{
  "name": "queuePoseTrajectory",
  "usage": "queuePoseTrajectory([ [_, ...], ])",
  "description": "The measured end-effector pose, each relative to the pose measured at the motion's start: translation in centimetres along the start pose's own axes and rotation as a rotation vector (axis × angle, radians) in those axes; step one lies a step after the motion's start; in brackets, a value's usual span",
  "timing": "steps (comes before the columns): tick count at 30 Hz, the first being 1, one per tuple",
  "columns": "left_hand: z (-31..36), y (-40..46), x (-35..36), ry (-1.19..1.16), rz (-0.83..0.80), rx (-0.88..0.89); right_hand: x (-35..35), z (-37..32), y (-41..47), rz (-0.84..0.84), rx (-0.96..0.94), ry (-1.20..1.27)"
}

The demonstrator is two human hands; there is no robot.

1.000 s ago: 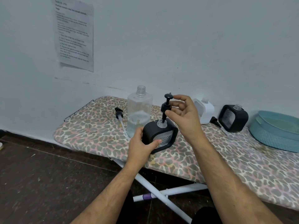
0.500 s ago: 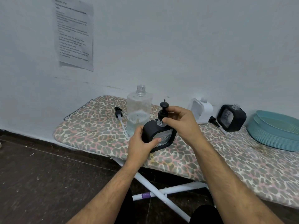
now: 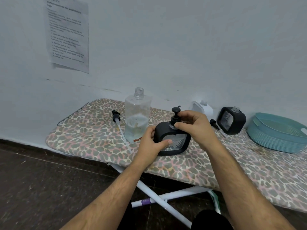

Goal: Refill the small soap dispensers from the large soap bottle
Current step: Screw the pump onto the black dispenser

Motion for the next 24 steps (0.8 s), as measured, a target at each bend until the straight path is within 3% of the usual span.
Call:
queuePoseTrajectory([
  [18, -1.4, 0.9, 0.7, -0.037, -0.122, -0.058, -1.3, 1.4, -1.0, -0.007, 0.016, -0.128],
  [24, -1.4, 0.9, 0.7, -0.050, -0.126, -0.053, -1.0, 0.9, -1.7, 0.024, 0.013, 0.040],
])
Point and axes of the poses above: each hand's wrist, its own y-axis towards the middle knuckle, its own x-axis out of the palm, z = x × y, the point moved 1 cm from there along y, towards the middle knuckle, and after that the axes turned 7 degrees about -x, right-handed, at the moved point
